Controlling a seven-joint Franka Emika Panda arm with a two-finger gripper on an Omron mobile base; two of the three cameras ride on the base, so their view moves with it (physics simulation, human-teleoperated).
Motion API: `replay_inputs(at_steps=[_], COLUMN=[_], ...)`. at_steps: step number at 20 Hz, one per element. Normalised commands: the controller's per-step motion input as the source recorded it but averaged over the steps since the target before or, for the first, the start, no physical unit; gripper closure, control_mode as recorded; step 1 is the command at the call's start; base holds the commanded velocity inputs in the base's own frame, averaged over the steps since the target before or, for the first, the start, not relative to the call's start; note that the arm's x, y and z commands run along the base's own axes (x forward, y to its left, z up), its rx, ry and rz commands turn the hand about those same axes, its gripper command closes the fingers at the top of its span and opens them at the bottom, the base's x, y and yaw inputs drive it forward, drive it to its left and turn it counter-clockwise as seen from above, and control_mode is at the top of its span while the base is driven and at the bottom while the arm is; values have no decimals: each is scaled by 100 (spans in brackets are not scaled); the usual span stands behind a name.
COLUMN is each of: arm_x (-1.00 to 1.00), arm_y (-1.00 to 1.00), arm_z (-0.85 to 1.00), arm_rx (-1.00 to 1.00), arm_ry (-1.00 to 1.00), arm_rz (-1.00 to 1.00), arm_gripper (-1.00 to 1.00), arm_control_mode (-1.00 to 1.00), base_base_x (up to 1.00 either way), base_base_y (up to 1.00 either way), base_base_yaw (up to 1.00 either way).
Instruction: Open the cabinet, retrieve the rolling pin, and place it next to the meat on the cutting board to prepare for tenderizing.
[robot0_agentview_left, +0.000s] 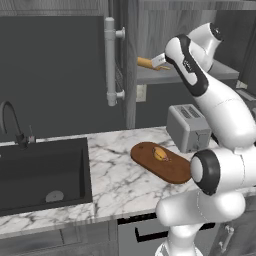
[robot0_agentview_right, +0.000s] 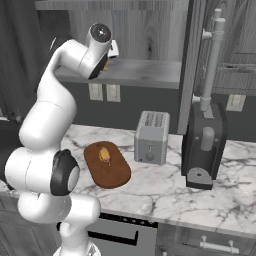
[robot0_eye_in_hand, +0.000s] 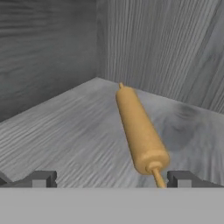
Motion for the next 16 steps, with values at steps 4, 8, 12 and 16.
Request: replay_inputs(at_steps=[4,8,12,16], arm_x=[20,23,21,24], arm_y=[0,0,0,0], arm_z=[-2,-3,-4,-3], arm_rx=[0,0,0,0], arm_ry=[1,2,2,4], arm_rz=[4,3,3,2], arm_gripper=[-100,-100,-100,-100], arm_control_mode=[-100,-100,-100,-100], base_base_x=[0,0,0,0], base_base_y=[0,0,0,0], base_base_yaw=[0,0,0,0])
